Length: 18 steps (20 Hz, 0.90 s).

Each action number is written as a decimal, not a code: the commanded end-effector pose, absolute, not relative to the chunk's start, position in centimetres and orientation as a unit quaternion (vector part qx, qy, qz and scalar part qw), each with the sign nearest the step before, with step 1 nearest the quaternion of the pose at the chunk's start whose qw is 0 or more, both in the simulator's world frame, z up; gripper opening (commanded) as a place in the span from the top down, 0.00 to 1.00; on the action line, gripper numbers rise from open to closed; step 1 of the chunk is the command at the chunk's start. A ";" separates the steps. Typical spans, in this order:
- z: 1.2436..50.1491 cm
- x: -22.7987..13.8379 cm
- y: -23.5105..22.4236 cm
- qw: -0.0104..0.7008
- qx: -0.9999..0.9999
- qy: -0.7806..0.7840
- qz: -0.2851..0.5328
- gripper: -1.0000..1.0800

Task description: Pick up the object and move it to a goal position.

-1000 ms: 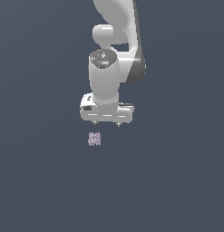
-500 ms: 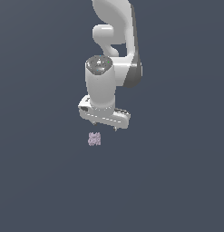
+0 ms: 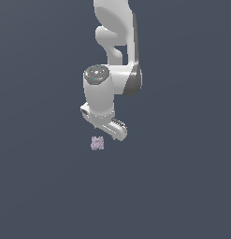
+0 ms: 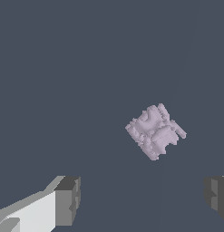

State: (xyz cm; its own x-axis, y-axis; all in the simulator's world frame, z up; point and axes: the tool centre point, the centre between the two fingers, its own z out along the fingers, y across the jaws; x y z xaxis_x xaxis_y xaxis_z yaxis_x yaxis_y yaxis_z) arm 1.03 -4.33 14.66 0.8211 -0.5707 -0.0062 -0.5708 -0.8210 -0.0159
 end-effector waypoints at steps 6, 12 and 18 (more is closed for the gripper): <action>13.1 1.0 -5.5 0.008 -0.912 0.409 0.003 0.04; 12.0 0.9 -6.5 0.007 -0.870 0.492 0.004 0.04; 10.8 0.8 -7.5 0.004 -0.821 0.571 0.003 0.04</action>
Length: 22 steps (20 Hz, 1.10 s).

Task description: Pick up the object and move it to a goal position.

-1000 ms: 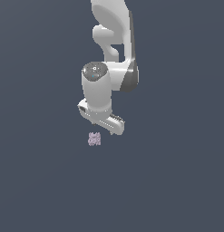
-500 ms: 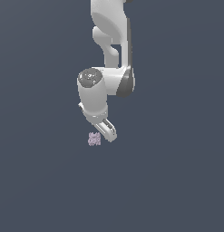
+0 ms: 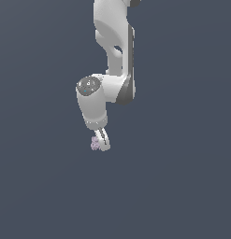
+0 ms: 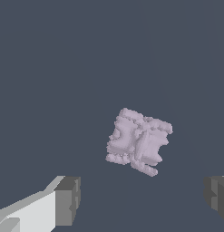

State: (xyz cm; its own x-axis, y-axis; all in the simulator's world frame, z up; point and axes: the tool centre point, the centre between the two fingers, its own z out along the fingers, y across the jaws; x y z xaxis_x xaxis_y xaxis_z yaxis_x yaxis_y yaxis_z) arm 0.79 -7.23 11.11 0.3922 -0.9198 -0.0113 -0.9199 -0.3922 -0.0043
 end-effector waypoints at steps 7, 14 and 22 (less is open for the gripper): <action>9.8 0.6 -8.5 0.002 -0.769 0.639 0.002 0.04; 9.3 0.6 -9.0 0.000 -0.738 0.675 0.000 0.04; 9.1 0.5 -9.1 0.000 -0.733 0.680 0.000 0.04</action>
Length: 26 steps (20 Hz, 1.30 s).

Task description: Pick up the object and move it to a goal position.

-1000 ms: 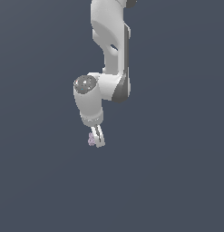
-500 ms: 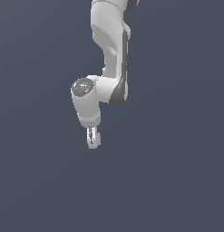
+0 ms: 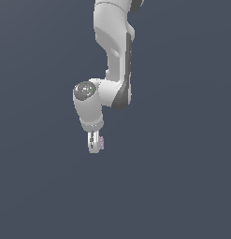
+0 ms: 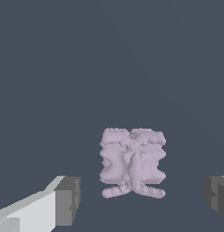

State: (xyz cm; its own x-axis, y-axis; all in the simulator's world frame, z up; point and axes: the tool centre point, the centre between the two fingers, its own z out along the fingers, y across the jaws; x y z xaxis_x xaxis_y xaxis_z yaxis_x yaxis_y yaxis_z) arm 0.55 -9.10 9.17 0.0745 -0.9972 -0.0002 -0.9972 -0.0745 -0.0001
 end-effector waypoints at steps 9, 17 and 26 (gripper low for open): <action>5.3 0.4 -9.1 0.000 -0.731 0.682 0.000 0.04; 4.2 0.5 -9.1 0.000 -0.731 0.682 0.000 1.00; 4.3 0.6 -9.1 0.001 -0.731 0.682 -0.001 1.00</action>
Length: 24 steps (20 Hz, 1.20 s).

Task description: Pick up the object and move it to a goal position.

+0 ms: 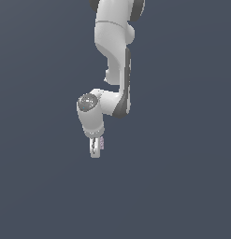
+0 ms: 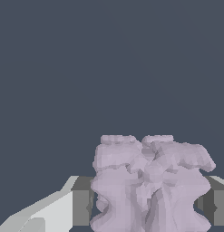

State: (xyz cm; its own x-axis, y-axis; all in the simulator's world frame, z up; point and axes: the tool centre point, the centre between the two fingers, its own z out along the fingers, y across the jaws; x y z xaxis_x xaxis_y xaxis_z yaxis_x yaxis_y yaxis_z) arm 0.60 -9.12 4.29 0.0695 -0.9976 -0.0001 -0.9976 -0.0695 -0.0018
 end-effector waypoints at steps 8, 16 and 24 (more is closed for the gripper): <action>6.1 0.4 -9.1 0.001 -0.731 0.682 0.000 1.00; 11.7 0.0 -9.1 0.001 -0.731 0.683 0.000 1.00; 20.9 -0.7 -9.1 0.000 -0.730 0.683 0.000 1.00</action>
State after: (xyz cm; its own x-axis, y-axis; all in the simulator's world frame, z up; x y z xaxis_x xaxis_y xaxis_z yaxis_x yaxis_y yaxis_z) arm -0.55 -9.05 18.99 0.0668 -0.9978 -0.0012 -0.9978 -0.0668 -0.0004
